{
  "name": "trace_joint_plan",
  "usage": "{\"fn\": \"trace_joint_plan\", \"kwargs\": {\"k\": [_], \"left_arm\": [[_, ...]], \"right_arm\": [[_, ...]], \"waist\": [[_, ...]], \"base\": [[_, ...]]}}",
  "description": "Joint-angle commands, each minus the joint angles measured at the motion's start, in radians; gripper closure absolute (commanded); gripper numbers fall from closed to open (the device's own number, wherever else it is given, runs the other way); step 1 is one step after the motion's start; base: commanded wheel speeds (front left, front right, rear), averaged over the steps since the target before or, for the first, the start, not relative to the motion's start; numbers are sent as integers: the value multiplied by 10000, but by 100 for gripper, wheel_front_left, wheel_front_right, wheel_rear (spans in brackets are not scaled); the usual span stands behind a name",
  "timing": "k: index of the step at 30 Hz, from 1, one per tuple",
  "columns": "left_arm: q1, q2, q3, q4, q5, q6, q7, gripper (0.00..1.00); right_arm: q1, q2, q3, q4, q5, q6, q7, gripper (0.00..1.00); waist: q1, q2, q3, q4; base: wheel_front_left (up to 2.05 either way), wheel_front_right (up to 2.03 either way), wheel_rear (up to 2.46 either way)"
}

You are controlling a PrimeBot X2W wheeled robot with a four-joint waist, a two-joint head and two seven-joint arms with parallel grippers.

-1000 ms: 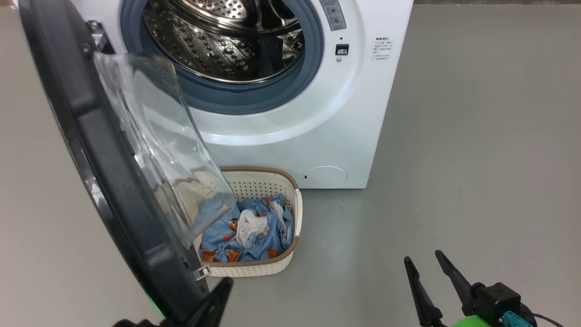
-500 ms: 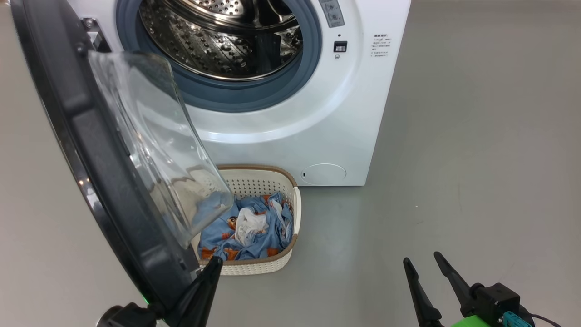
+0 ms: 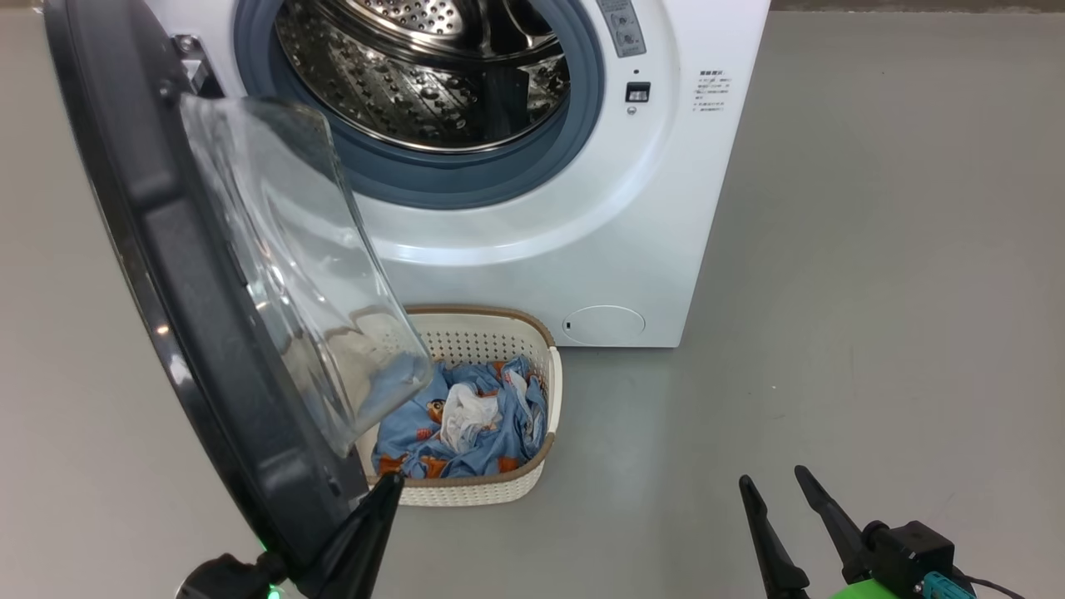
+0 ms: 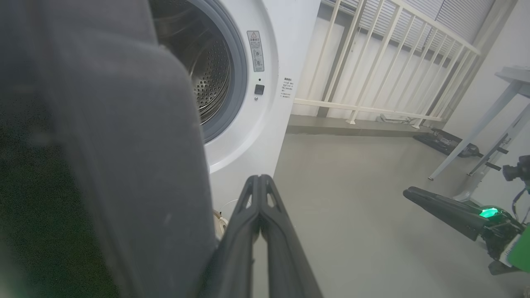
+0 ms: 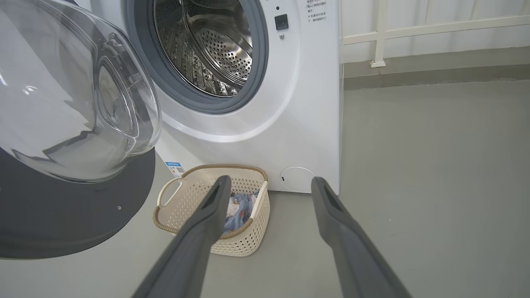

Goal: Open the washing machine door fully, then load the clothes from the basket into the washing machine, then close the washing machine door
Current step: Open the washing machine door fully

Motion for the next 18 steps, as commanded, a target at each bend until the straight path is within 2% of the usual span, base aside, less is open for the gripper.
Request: {"fn": "trace_joint_plan", "kwargs": {"k": [1, 18], "left_arm": [[-424, 220, 868, -17, 90, 123, -65, 100], [39, 123, 1706, -359, 387, 123, -65, 100]], "right_arm": [[-357, -37, 240, -188, 81, 29, -120, 0], [-423, -37, 177, -123, 135, 29, -120, 0]], "waist": [[0, 0, 2, 29], [0, 0, 231, 717]], "base": [[0, 0, 0], [0, 0, 0]]}}
